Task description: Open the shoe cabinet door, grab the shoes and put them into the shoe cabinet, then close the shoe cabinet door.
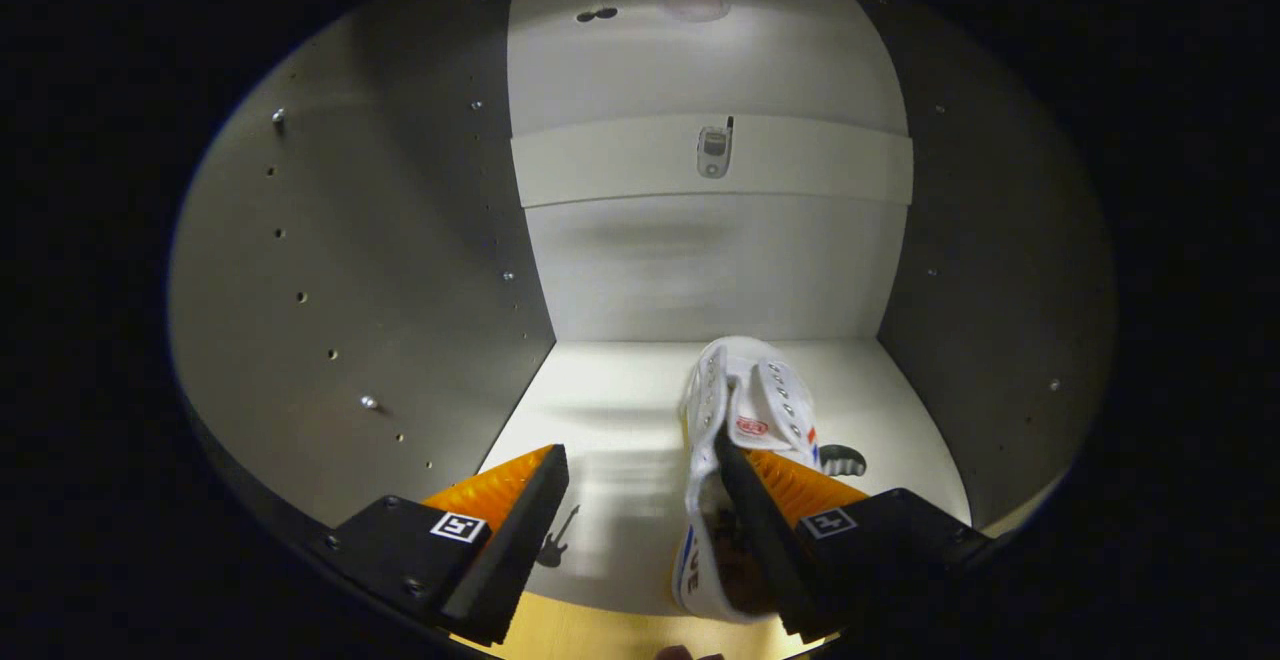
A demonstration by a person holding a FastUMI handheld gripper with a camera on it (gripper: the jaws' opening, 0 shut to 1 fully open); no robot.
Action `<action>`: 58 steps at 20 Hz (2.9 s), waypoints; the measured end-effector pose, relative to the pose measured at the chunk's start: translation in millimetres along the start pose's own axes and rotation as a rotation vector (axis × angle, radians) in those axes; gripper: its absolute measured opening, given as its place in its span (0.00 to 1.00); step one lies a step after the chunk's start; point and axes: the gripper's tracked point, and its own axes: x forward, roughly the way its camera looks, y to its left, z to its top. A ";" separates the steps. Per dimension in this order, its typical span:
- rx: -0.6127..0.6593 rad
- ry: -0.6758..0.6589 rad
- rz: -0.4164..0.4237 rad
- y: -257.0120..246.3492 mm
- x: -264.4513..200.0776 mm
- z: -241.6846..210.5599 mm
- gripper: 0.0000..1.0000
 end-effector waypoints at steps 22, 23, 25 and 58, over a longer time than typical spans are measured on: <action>-0.045 -0.387 0.057 3.7 -359.9 -23.2 0.98; -0.055 -0.407 0.046 -1.8 -375.2 -25.0 0.98; -0.049 -0.434 0.025 -12.2 -403.9 -27.4 0.98; 0.160 -0.380 -0.304 -242.3 -456.4 -67.9 0.97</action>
